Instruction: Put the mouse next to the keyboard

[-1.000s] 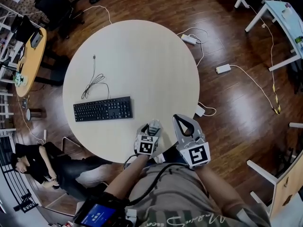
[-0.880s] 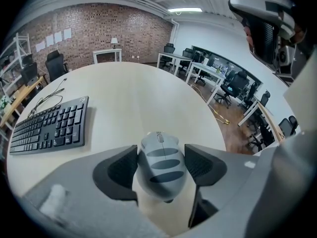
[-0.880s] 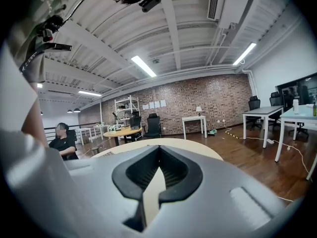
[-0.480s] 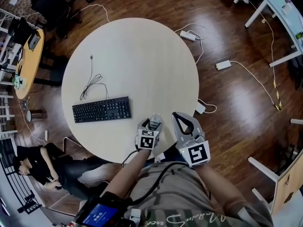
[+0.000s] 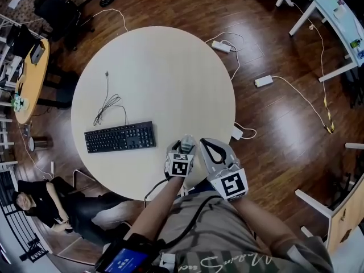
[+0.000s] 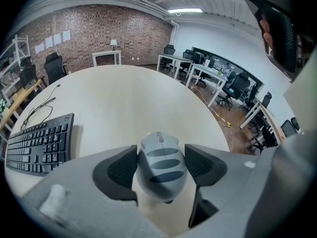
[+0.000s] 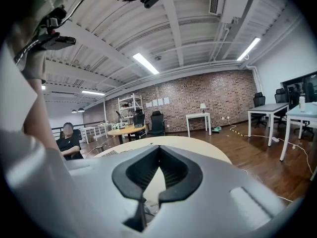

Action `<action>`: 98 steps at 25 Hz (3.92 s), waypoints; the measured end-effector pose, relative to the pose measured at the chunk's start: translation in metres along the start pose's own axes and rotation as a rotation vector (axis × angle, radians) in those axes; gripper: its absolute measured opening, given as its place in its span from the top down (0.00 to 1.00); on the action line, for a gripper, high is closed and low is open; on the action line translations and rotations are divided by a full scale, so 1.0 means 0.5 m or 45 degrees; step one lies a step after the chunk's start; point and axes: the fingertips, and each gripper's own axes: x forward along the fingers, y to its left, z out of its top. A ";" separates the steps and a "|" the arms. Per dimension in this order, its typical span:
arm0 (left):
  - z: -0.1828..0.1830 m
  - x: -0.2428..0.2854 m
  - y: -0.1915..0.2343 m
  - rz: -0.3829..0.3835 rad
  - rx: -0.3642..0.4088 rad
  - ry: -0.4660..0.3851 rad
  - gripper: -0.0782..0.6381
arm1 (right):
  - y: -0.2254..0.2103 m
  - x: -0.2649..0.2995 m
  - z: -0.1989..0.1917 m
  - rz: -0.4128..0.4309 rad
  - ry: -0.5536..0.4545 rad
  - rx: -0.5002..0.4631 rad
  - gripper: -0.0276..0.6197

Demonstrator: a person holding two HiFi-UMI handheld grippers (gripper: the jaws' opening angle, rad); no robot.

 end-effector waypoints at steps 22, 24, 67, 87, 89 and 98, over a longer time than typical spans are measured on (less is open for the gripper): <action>0.090 0.067 -0.024 -0.050 0.037 -0.068 0.45 | -0.060 -0.022 0.043 -0.135 -0.100 0.015 0.95; 0.101 0.067 -0.028 -0.049 0.042 -0.073 0.45 | -0.062 -0.030 0.037 -0.149 -0.088 0.022 0.95; 0.285 -0.308 -0.055 -0.007 0.023 -0.902 0.47 | -0.093 -0.111 0.074 -0.319 -0.118 -0.097 0.95; 0.014 -0.802 0.291 0.764 -0.216 -1.196 0.89 | 0.231 0.078 0.072 0.191 -0.147 -0.155 0.95; -0.024 -0.828 0.317 0.833 -0.231 -1.166 0.89 | 0.264 0.091 0.072 0.239 -0.152 -0.161 0.95; -0.116 -0.911 0.389 0.901 -0.238 -1.164 0.89 | 0.345 0.118 0.071 0.265 -0.113 -0.230 0.95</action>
